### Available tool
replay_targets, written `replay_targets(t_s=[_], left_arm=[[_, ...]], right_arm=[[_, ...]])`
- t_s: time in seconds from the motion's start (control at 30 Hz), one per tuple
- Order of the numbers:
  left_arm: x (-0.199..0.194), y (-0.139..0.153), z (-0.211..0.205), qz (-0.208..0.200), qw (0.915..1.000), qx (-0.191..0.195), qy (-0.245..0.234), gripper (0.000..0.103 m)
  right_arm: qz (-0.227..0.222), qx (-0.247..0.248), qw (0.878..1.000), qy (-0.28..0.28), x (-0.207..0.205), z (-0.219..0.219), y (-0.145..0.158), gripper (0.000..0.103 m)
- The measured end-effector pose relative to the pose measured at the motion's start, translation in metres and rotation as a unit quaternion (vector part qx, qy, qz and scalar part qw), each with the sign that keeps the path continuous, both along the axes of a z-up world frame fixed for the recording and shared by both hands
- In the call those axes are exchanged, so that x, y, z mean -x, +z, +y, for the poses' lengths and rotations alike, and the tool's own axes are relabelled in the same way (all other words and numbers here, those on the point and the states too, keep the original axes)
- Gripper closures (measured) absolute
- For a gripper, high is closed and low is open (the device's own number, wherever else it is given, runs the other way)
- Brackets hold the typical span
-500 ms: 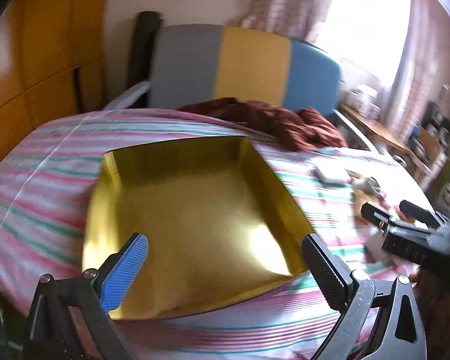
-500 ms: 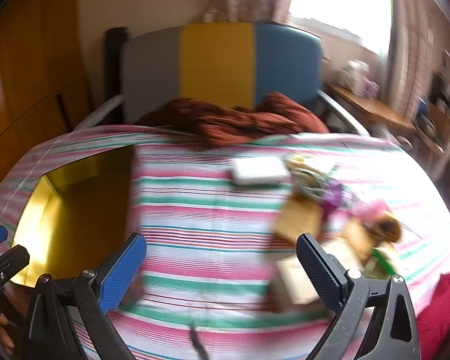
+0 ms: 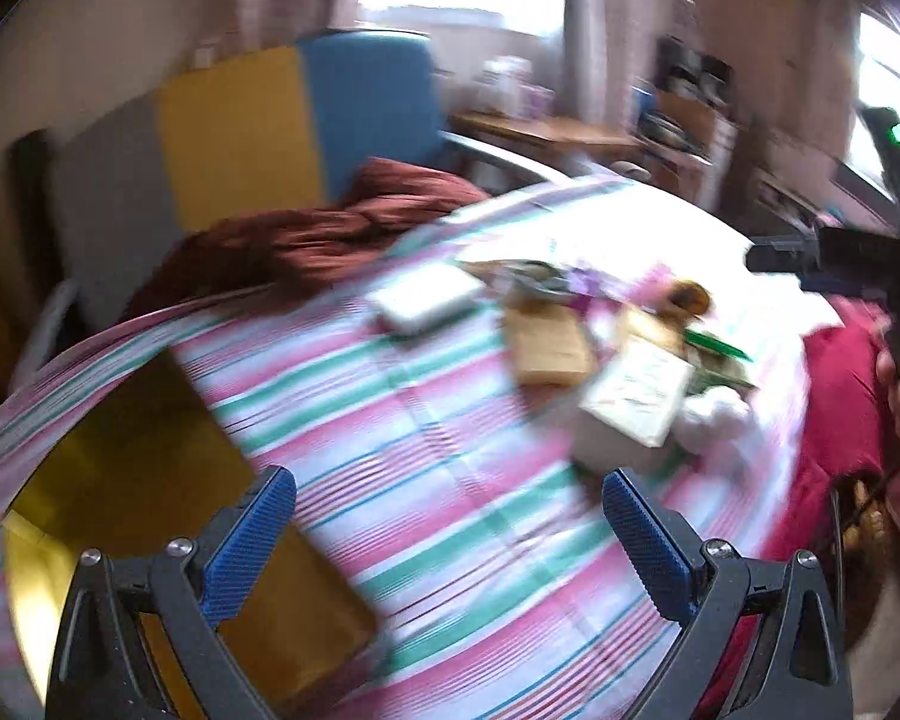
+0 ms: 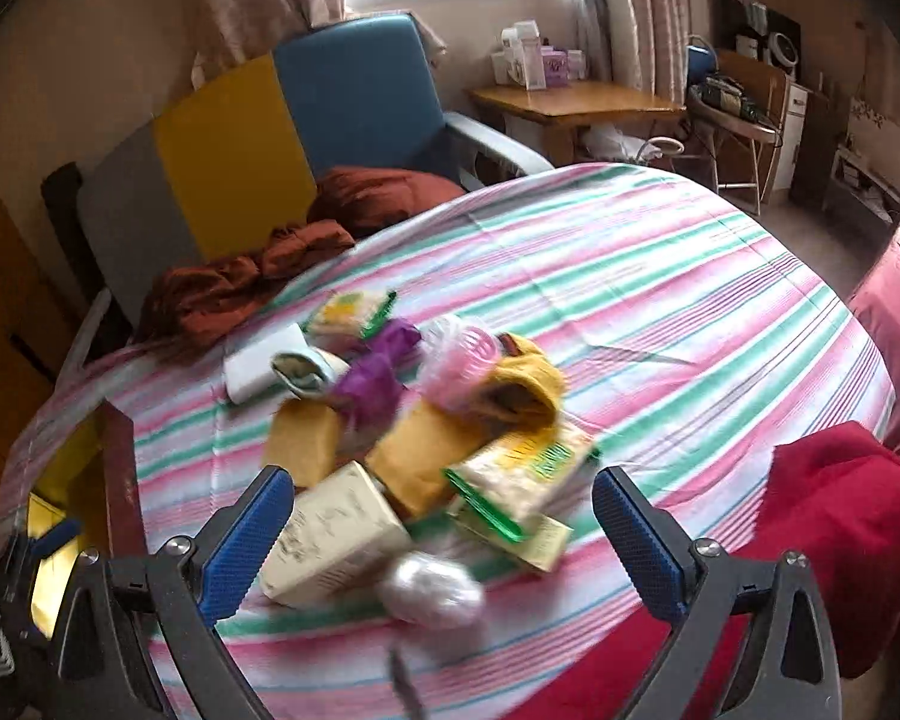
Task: Organize objects
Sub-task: 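Grasp the white printed box with the left gripper while the right grasps the wrapped ball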
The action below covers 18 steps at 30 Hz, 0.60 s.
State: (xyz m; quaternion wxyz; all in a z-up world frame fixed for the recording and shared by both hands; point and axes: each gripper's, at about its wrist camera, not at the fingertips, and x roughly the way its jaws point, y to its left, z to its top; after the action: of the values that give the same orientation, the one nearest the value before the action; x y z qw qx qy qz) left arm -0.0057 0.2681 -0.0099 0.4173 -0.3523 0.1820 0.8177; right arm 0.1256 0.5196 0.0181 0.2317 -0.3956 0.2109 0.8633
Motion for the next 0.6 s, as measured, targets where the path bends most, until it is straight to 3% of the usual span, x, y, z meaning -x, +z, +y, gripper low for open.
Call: replay_targets(t_s=[0.2,0.43,0.6], left_arm=[[-0.013,-0.014,0.067,0.007,0.9931,0.030,-0.113,0.000],[-0.018,-0.033,0.120,0.017,0.9816,0.060,-0.181,0.001],[-0.012,-0.055,0.143,-0.005,0.9752,0.095,-0.200,0.022]], right_arm=[[-0.033,0.020,0.998,0.053,-0.006,0.011,-0.012,0.007],[-0.075,0.021,0.990,0.118,-0.007,0.008,-0.025,0.011],[-0.103,0.019,0.980,0.166,-0.001,0.002,-0.032,0.011]])
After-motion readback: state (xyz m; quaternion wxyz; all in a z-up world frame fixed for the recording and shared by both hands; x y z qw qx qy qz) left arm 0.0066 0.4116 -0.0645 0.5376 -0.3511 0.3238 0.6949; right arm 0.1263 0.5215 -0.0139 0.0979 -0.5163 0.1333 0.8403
